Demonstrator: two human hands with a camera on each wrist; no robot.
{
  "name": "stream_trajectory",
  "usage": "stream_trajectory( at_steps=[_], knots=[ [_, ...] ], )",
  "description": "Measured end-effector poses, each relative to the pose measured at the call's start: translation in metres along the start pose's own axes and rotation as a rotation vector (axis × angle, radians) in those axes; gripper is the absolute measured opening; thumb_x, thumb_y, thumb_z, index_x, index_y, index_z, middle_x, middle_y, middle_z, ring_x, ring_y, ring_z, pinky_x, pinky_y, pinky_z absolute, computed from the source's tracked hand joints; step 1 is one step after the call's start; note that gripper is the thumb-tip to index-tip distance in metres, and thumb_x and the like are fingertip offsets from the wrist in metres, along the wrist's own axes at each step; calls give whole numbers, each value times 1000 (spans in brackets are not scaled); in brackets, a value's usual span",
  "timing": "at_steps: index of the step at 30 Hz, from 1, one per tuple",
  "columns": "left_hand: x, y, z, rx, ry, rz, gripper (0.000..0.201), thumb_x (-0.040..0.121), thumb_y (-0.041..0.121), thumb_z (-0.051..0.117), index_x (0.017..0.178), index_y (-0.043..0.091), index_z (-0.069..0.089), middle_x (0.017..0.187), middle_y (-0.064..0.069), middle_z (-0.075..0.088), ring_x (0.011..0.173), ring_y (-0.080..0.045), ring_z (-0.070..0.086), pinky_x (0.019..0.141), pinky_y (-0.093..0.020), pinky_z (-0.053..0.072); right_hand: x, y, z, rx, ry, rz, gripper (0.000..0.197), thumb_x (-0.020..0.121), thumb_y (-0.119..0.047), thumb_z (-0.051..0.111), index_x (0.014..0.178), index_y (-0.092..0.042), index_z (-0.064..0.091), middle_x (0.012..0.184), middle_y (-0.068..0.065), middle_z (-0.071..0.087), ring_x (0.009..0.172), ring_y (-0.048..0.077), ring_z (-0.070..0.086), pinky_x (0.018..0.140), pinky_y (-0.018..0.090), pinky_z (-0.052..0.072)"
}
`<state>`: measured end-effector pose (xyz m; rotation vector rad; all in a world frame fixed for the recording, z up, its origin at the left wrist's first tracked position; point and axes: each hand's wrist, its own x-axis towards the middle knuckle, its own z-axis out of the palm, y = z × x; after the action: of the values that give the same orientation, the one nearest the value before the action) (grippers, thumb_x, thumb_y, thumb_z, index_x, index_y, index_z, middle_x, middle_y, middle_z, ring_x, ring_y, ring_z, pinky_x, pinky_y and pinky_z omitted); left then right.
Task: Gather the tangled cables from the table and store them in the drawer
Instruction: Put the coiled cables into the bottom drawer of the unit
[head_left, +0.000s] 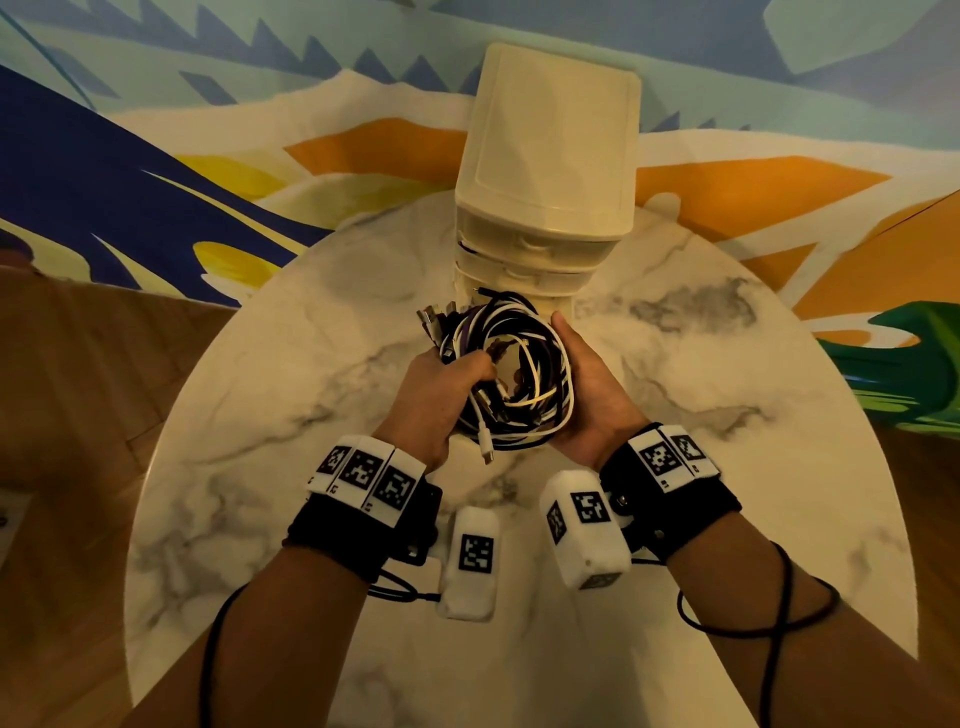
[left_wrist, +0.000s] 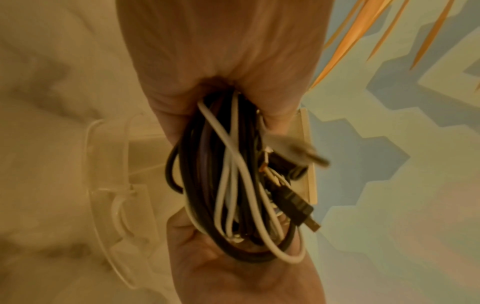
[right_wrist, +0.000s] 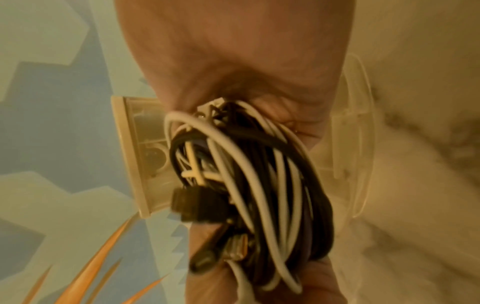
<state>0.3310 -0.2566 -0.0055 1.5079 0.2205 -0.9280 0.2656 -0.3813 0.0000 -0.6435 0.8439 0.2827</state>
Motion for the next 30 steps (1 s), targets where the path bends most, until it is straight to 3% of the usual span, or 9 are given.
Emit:
stream_trajectory(
  at_steps=[2, 9, 13, 16, 19, 22, 25, 28, 30],
  knots=[
    [1, -2, 0, 41, 8, 14, 9, 79, 8, 56, 80, 6, 65, 66, -9, 62, 55, -21, 60, 47, -24, 43, -3, 1, -1, 53, -37, 27, 68, 87, -64, 44, 122, -10, 64, 125, 16, 63, 116, 29, 60, 105, 44, 40],
    [-1, 1, 0, -2, -7, -1, 18, 80, 6, 56, 93, 1, 67, 65, -7, 65, 57, -19, 64, 46, -23, 46, -8, -3, 0, 49, -78, 97, 78, 78, -74, 46, 121, -11, 65, 125, 15, 63, 119, 30, 58, 106, 44, 40],
    [-1, 5, 1, -3, -13, 0, 13, 80, 6, 55, 88, 5, 66, 63, -5, 64, 57, -19, 63, 48, -24, 47, -5, -3, 0, -4, -33, 68, 73, 84, -70, 40, 117, -10, 66, 102, 14, 72, 106, 29, 63, 105, 43, 40],
    [5, 2, 5, 43, 35, 18, 17, 75, 10, 59, 89, 9, 67, 72, -7, 67, 73, -26, 67, 61, -35, 54, -2, -5, -4, -112, 86, -32, 62, 92, -62, 35, 114, -13, 67, 108, 12, 71, 100, 27, 66, 96, 41, 46],
    [9, 1, 12, 86, 65, 32, 26, 64, 18, 60, 88, 14, 69, 80, -10, 70, 85, -31, 68, 79, -46, 56, -6, -9, -14, -165, 153, -102, 59, 95, -54, 37, 111, -6, 66, 107, 16, 69, 97, 29, 65, 92, 41, 48],
    [12, 3, 18, 121, 73, 47, 19, 71, 11, 60, 88, 13, 68, 78, -7, 68, 82, -28, 67, 75, -41, 55, -13, -13, -21, -265, 155, -198, 47, 97, -47, 40, 110, -10, 65, 95, 8, 72, 83, 20, 67, 75, 33, 55],
    [16, 6, 21, 161, 83, 50, 21, 71, 11, 60, 91, 13, 68, 80, -5, 70, 82, -25, 67, 76, -40, 55, -17, -12, -26, -496, 330, -345, 28, 94, -40, 51, 99, -16, 66, 91, 5, 71, 81, 19, 66, 64, 29, 52],
    [19, 9, 23, 222, 62, 52, 23, 72, 12, 60, 94, 13, 68, 85, -5, 71, 83, -21, 68, 80, -39, 56, -11, -2, -36, -828, 529, -536, 30, 90, -41, 57, 105, -16, 64, 93, 3, 70, 85, 22, 68, 71, 40, 58],
    [22, 9, 25, 249, 66, 58, 23, 71, 13, 60, 93, 13, 68, 85, -6, 72, 83, -21, 68, 81, -40, 56, -4, 7, -39, -969, 584, -614, 39, 88, -44, 59, 116, -17, 62, 97, 2, 68, 88, 19, 65, 79, 38, 55]
  ],
)
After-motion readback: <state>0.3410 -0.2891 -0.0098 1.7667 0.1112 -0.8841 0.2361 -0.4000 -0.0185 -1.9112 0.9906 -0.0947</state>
